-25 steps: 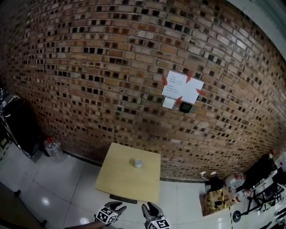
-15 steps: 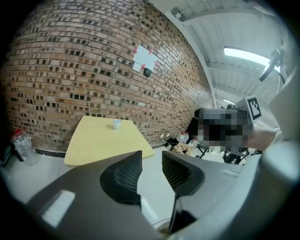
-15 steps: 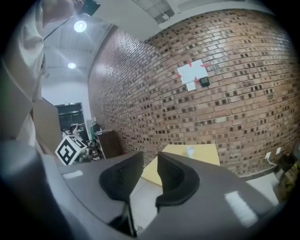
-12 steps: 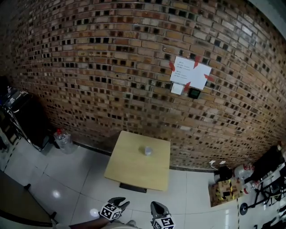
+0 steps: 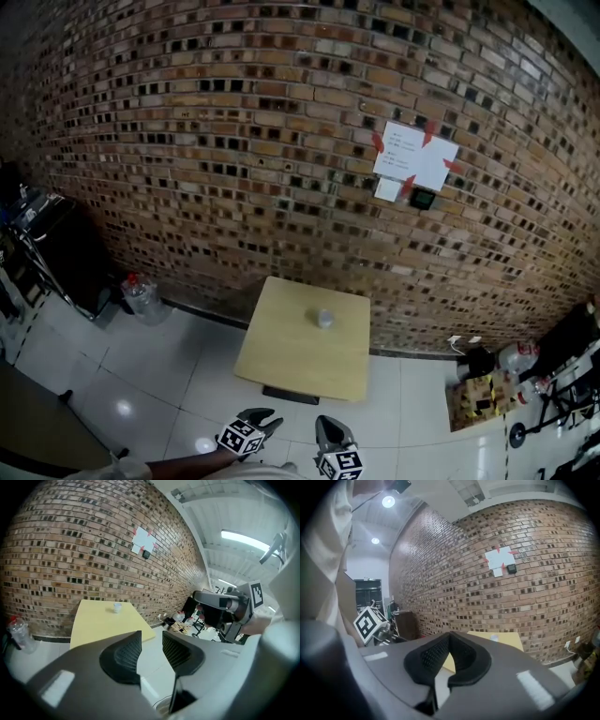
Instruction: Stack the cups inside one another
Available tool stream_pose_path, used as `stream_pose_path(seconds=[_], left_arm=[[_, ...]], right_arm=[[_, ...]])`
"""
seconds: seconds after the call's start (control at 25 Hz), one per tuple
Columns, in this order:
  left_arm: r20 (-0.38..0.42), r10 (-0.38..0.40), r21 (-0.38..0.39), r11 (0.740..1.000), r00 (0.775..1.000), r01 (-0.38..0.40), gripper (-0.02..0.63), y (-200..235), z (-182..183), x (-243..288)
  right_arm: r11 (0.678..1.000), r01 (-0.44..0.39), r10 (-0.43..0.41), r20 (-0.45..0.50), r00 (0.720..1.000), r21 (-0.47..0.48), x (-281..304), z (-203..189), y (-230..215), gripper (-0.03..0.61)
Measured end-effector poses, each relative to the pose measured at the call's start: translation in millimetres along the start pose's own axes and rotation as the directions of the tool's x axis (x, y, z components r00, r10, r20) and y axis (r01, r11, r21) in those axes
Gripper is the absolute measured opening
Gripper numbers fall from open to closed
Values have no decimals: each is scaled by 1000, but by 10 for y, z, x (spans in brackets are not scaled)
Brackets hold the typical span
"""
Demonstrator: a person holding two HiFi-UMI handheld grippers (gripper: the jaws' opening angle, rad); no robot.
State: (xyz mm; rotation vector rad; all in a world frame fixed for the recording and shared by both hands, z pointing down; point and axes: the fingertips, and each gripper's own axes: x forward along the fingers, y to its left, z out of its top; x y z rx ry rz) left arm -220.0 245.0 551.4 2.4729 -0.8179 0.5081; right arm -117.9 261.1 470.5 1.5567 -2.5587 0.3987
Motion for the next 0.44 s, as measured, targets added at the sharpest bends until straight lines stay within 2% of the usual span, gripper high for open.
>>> stream_pose_path(seconds=[0.12,0.24,0.44], left_arm=[[-15,-1,13,1000,1000,2,156,158,-7,-82],[-31,4,-8,1000,1000,-4,156,288,-42,-115],[-65,-37,-7,999,997,36,156,245,-181,-108]], right_arm=[[1000,-5,5,8,1000,-15,51,35,164,3],[999,0,0,6,1000,-39,67,35,241,3],[998,59,-58,20,998,-24,51,-16,202,2]])
